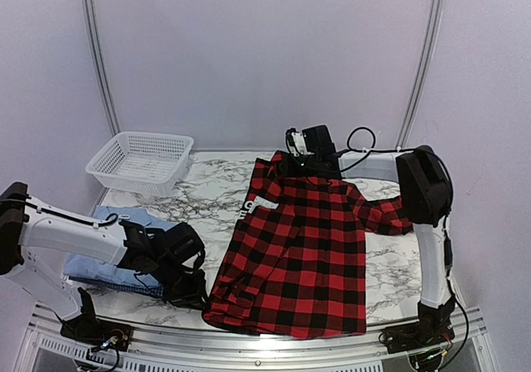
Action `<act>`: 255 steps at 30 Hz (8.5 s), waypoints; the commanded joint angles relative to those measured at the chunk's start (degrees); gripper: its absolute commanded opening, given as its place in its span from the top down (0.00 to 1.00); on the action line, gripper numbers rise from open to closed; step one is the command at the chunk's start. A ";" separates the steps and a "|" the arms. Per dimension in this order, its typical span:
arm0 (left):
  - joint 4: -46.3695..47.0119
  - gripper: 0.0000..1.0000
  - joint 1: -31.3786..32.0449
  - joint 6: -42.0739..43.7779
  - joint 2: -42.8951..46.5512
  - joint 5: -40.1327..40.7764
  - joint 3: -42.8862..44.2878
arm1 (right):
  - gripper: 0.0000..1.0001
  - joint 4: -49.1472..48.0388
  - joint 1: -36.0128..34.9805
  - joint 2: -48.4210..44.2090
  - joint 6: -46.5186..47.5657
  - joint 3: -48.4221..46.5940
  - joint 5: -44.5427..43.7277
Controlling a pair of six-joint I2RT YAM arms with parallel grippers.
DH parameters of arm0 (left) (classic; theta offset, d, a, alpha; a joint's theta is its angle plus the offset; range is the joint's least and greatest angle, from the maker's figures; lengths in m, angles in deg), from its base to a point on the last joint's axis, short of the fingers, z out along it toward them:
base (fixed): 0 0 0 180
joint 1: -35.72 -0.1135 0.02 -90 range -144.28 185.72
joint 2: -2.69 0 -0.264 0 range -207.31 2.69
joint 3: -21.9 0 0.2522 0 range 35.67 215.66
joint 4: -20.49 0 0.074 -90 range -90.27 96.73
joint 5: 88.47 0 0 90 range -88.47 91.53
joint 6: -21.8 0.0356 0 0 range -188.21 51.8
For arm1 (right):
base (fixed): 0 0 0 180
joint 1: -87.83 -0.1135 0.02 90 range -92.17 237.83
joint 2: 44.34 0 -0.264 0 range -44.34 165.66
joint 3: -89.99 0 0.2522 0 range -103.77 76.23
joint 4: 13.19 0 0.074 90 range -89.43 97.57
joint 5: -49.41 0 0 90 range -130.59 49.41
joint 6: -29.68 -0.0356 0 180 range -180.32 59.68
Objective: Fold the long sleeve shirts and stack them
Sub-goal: Move the 1/3-folded shirt to the center of the board, then adjust the 1/3-folded shirt at the center of the board, then move the 1/3-folded shirt to the center of the board, then pick up the sleeve from the corner of the board, then pass from the right arm to the left
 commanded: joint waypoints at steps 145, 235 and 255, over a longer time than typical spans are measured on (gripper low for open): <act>9.75 0.70 -27.85 18.91 -74.67 10.28 94.93 | 0.80 7.75 18.40 -33.31 -3.88 33.92 4.09; 11.68 0.23 -29.95 18.73 -33.22 5.93 65.22 | 1.00 12.04 34.22 -37.55 4.17 23.34 -15.95; 23.13 0.23 -23.24 8.74 -27.66 -8.72 45.24 | 1.00 -7.80 -0.27 -23.67 -0.53 23.45 7.81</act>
